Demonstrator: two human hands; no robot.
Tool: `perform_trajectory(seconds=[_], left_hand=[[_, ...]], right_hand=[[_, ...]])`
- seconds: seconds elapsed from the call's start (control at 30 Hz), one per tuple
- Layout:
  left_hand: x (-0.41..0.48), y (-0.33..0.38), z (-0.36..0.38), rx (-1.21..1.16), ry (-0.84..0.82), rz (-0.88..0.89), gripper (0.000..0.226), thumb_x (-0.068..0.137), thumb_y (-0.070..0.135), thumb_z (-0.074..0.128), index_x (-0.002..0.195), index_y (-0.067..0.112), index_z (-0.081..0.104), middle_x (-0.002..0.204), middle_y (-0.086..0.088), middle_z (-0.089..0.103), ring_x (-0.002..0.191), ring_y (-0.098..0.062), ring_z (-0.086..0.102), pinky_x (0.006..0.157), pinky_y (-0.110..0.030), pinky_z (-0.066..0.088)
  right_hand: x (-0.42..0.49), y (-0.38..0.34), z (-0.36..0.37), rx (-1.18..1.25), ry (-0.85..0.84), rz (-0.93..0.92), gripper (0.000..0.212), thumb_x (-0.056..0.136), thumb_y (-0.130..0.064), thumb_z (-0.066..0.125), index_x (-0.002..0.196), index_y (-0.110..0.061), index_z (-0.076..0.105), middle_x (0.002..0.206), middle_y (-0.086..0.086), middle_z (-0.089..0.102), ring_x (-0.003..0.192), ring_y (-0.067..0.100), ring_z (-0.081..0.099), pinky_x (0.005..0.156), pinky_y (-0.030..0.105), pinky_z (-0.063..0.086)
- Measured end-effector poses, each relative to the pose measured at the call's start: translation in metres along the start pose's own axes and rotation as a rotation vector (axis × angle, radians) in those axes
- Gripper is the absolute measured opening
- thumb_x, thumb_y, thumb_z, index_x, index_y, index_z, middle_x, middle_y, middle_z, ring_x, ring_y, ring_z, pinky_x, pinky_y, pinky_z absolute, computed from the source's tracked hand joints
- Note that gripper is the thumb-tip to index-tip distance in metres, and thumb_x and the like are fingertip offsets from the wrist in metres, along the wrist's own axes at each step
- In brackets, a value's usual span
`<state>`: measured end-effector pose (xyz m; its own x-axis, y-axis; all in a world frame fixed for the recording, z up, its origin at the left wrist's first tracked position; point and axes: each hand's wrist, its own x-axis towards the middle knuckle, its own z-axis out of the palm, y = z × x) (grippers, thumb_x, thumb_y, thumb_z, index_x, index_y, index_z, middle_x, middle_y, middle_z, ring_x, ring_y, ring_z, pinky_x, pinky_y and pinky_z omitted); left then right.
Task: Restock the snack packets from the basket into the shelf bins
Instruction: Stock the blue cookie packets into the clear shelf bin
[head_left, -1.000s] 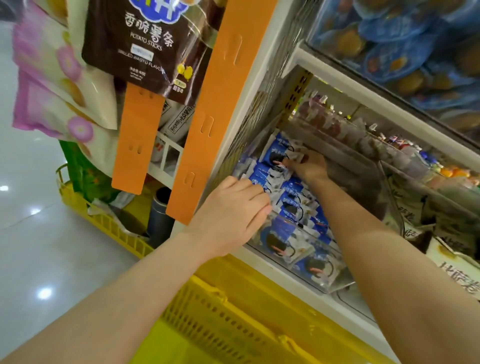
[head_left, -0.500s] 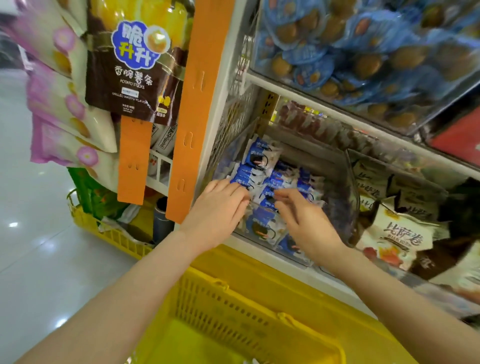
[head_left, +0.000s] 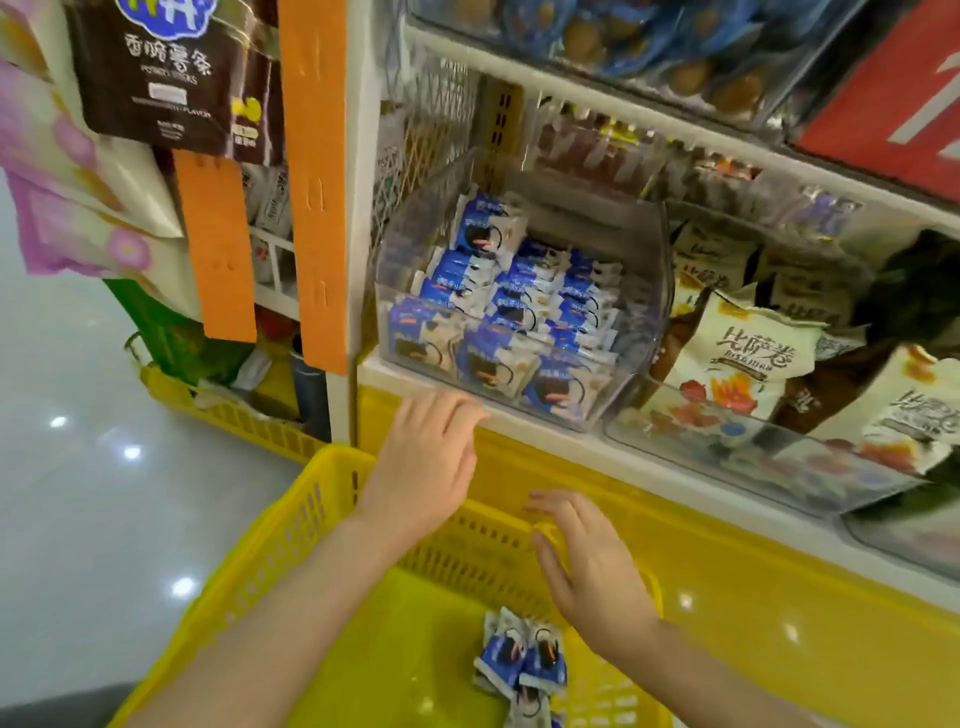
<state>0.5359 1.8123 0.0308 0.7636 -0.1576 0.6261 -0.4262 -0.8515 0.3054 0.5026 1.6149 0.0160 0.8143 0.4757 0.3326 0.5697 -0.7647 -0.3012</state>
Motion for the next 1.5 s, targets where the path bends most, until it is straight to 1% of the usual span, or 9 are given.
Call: perform_trajectory(seconds=[0.27,0.43,0.63,0.73,0.9,1.03,1.13,1.3,1.5], left_hand=[[-0.130,-0.004,0.114,0.009,-0.801,-0.273,0.031,0.094,0.019,0.038,0.125,0.018,0.044,0.125,-0.002,0.047,0.117,-0.021,0.041,0.094,-0.033,0.029],[-0.191,-0.009,0.165,-0.239,-1.047,-0.516,0.035,0.098,0.019,0.038,0.133,0.013,0.042,0.134,-0.008,0.045,0.121,-0.022,0.045,0.099,-0.032,0.034],[-0.210,0.007,0.215,-0.485,-1.131,-0.817,0.039,0.098,0.024,0.043,0.134,0.007,0.041,0.134,-0.015,0.048,0.117,-0.027,0.049,0.090,-0.027,0.038],[-0.207,0.016,0.232,-0.517,-1.119,-0.933,0.038,0.095,0.028,0.049,0.125,0.005,0.047,0.123,-0.016,0.055,0.106,-0.028,0.055,0.087,-0.035,0.044],[-0.209,0.017,0.241,-0.472,-1.070,-0.969,0.031,0.091,0.029,0.057,0.112,0.007,0.054,0.114,-0.012,0.058,0.102,-0.024,0.055,0.084,-0.033,0.045],[-0.212,0.016,0.235,-0.601,-1.009,-1.111,0.025,0.090,0.014,0.060,0.109,-0.002,0.057,0.115,-0.017,0.061,0.101,-0.023,0.057,0.075,-0.017,0.040],[-0.214,0.012,0.227,-0.650,-1.022,-1.225,0.033,0.088,0.007,0.062,0.117,-0.005,0.053,0.117,-0.023,0.058,0.097,-0.022,0.056,0.074,-0.019,0.040],[-0.213,0.015,0.208,-0.711,-1.282,-1.279,0.047,0.090,0.013,0.060,0.131,-0.003,0.044,0.134,-0.021,0.048,0.120,-0.031,0.050,0.086,-0.034,0.045],[-0.215,0.022,0.178,-0.802,-1.305,-1.423,0.043,0.091,0.007,0.057,0.131,0.002,0.041,0.128,-0.012,0.052,0.102,-0.019,0.056,0.083,-0.030,0.051]], right_hand=[[-0.089,0.042,0.125,0.095,-0.519,0.532,0.035,0.098,-0.026,0.043,0.133,-0.019,0.039,0.132,0.001,0.044,0.123,0.017,0.041,0.099,0.023,0.032],[-0.111,0.065,0.159,0.175,-0.629,0.838,0.054,0.095,-0.020,0.052,0.142,-0.009,0.029,0.141,0.009,0.036,0.130,0.023,0.035,0.105,0.028,0.030],[-0.105,0.083,0.182,0.104,-0.535,1.064,0.063,0.094,-0.021,0.054,0.144,-0.001,0.019,0.146,0.016,0.027,0.134,0.033,0.031,0.105,0.036,0.032],[-0.102,0.089,0.189,-0.023,-0.615,1.016,0.051,0.099,-0.034,0.039,0.141,-0.006,0.030,0.141,0.015,0.037,0.129,0.032,0.036,0.102,0.037,0.033],[-0.103,0.095,0.197,0.131,-0.524,1.016,0.030,0.097,-0.012,0.047,0.127,-0.006,0.048,0.131,0.015,0.039,0.116,0.030,0.046,0.089,0.032,0.040],[-0.105,0.093,0.200,0.280,-0.443,1.162,0.062,0.085,-0.009,0.067,0.135,0.003,0.033,0.136,0.019,0.036,0.123,0.034,0.043,0.096,0.036,0.042],[-0.108,0.094,0.201,0.322,-0.496,1.205,0.071,0.079,-0.015,0.074,0.136,0.003,0.033,0.133,0.020,0.041,0.123,0.032,0.042,0.094,0.033,0.038],[-0.110,0.092,0.193,0.314,-0.672,1.134,0.051,0.080,-0.020,0.074,0.124,-0.002,0.056,0.131,0.015,0.052,0.117,0.028,0.053,0.093,0.031,0.044],[-0.112,0.075,0.171,0.424,-0.780,1.084,0.052,0.084,-0.026,0.069,0.124,0.005,0.056,0.135,0.019,0.051,0.124,0.028,0.049,0.099,0.031,0.039]])
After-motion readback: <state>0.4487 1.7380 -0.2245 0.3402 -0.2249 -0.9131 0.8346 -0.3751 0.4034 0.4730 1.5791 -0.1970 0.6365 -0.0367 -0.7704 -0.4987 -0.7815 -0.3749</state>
